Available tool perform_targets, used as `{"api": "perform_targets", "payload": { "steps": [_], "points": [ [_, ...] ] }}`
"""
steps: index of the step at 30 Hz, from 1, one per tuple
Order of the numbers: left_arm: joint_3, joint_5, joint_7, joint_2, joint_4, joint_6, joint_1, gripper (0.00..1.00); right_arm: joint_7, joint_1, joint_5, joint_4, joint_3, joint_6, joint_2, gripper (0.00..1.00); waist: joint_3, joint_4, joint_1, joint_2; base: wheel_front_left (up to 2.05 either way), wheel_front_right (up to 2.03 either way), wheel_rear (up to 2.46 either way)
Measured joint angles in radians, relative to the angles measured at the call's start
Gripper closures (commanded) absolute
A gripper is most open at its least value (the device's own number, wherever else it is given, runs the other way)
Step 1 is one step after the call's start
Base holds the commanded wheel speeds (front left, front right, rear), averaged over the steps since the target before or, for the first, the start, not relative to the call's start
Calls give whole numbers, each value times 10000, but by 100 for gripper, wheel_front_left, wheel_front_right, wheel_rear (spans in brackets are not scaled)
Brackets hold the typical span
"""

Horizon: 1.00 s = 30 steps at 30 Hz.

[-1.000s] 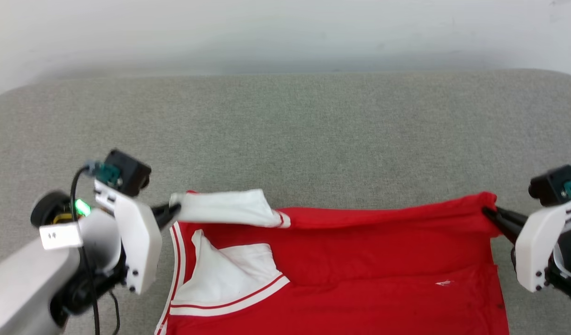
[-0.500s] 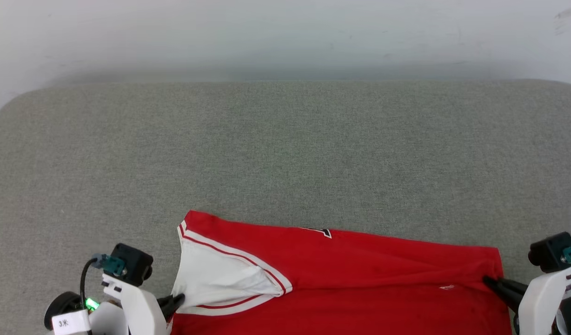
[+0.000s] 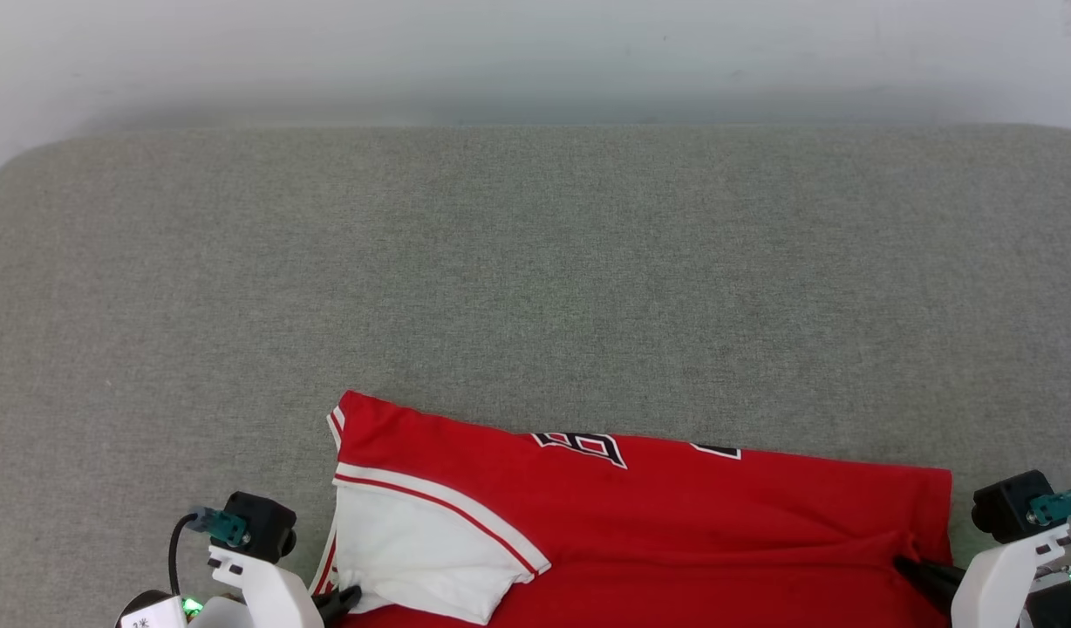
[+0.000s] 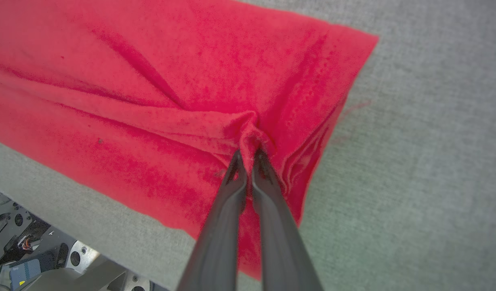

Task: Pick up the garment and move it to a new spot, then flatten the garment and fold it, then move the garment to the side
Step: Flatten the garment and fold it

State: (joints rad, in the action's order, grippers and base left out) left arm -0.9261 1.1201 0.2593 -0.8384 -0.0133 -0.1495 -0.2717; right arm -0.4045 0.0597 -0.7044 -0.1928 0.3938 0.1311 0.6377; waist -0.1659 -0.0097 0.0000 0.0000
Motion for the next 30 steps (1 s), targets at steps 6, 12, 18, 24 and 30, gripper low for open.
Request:
{"api": "perform_targets", "payload": {
  "steps": [6, 12, 18, 24, 30],
  "points": [
    [278, 13, -698, 105, -188, -140, 81, 0, 474, 0, -73, -13, -299, 0, -213, 0, 218, -22, 0, 0, 0, 0, 0],
    [740, -209, -1789, -155, 347, -604, 407, 0, 692, -198, -71, 830, -1051, 0, -198, 0, 546, -51, 0, 0, 0, 0, 0],
    [1210, -872, -3070, -236, 767, -1511, 500, 0, 334, -362, 167, 1871, -2096, 0, -61, 0, 792, -18, 0, 0, 0, 0, 0],
    [1620, -1490, -4368, 79, 851, -2443, 608, 0, -556, -496, 700, 2288, -2882, 0, 136, 0, 880, 136, 0, 0, 0, 0, 0],
    [2159, -2238, -5081, 462, 817, -3154, 646, 0, -1860, -711, 715, 2337, -3229, 0, 291, 0, 792, 341, 0, 0, 0, 0, 0]
  ]
}}
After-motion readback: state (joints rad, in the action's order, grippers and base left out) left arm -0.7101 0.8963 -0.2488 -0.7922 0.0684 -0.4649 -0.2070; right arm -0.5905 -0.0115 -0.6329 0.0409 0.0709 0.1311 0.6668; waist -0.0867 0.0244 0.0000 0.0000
